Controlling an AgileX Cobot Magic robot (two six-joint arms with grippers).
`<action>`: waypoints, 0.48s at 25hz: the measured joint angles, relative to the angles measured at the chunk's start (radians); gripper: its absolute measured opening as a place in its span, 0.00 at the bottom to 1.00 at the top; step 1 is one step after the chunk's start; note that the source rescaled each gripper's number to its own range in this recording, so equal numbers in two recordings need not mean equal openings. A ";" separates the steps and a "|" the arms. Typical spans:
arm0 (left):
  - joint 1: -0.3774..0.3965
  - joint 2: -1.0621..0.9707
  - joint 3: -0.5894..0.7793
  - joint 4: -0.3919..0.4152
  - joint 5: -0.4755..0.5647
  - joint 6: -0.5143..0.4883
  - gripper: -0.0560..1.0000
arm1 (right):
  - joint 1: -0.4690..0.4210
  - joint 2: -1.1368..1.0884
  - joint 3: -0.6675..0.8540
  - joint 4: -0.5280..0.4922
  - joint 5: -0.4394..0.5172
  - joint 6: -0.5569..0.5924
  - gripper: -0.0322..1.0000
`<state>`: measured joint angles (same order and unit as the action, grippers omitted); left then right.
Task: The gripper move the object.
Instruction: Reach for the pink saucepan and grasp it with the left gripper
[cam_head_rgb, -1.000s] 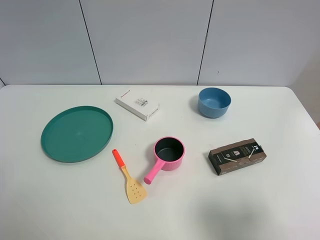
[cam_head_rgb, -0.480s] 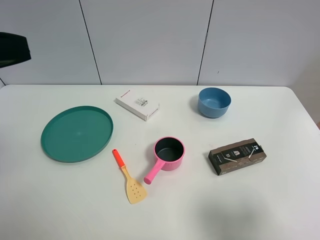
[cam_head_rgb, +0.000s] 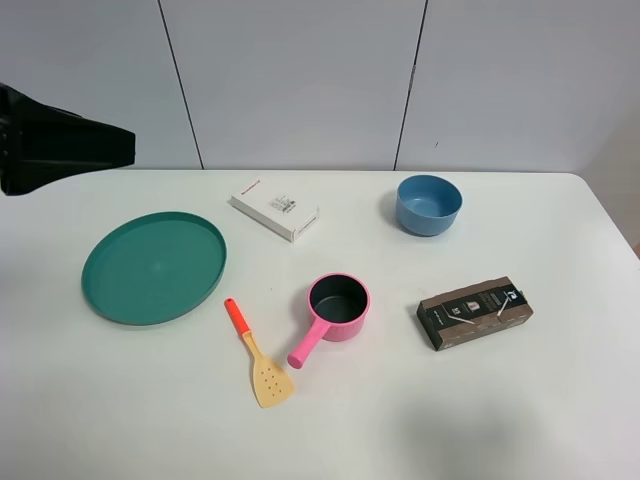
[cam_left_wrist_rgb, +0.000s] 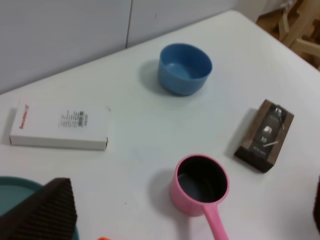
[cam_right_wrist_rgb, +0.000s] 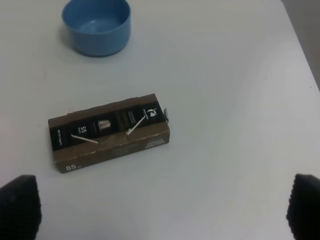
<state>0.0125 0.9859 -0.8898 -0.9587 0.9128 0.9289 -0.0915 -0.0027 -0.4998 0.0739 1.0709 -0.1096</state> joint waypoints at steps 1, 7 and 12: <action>0.000 0.016 0.000 0.000 0.000 0.011 0.95 | 0.000 0.000 0.000 0.000 0.000 0.000 1.00; 0.000 0.094 0.000 0.006 -0.001 0.066 0.95 | 0.000 0.000 0.000 0.000 0.000 0.000 1.00; 0.000 0.112 0.000 0.056 -0.001 0.088 0.95 | 0.000 0.000 0.000 0.000 0.000 0.000 1.00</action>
<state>0.0125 1.0975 -0.8898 -0.9032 0.9118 1.0173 -0.0915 -0.0027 -0.4998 0.0739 1.0709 -0.1096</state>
